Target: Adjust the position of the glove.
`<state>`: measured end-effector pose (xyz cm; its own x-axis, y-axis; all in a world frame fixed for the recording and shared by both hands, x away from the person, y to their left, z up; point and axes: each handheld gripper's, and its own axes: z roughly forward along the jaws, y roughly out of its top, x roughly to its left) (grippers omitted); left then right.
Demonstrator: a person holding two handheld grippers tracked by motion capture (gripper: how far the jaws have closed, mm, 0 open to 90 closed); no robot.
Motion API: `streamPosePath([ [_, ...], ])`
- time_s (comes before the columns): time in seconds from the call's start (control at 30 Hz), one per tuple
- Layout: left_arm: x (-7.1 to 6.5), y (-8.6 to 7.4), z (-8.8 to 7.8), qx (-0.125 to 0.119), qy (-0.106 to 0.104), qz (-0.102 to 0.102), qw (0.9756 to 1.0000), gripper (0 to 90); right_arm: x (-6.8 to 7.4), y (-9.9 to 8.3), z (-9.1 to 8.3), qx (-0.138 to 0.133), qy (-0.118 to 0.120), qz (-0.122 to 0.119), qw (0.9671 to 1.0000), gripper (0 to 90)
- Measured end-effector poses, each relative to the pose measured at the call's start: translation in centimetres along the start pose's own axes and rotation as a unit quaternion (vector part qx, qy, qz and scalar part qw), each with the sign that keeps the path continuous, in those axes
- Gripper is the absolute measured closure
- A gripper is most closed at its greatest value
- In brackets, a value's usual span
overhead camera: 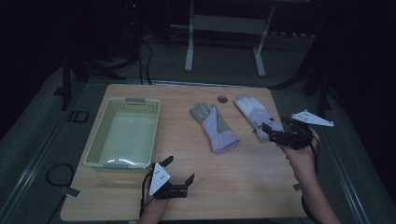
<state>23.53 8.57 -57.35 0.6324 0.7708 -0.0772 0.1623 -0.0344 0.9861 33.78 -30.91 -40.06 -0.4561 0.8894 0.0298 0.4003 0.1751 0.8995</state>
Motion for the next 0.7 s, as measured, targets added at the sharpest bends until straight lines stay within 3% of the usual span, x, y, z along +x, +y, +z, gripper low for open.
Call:
streamPosePath([
  [0.17, 0.0, 0.0, 0.0, 0.000, -0.001, 0.001, 1.0000, 1.1, 1.4, 0.8, 2.0, 0.005, 0.020, -0.018, 0.9996, 13.5],
  [0.33, 0.0, 0.0, 0.0, -0.001, -0.001, 0.000, 1.0000, 1.1, 2.2, 1.5, 4.3, 0.030, 0.038, -0.022, 0.9986, 14.5],
  [0.7, 0.1, 0.0, 0.0, 0.000, -0.006, -0.004, 1.0000, 1.1, 3.1, 1.6, 10.2, 0.090, 0.041, -0.027, 0.9947, 31.8],
])
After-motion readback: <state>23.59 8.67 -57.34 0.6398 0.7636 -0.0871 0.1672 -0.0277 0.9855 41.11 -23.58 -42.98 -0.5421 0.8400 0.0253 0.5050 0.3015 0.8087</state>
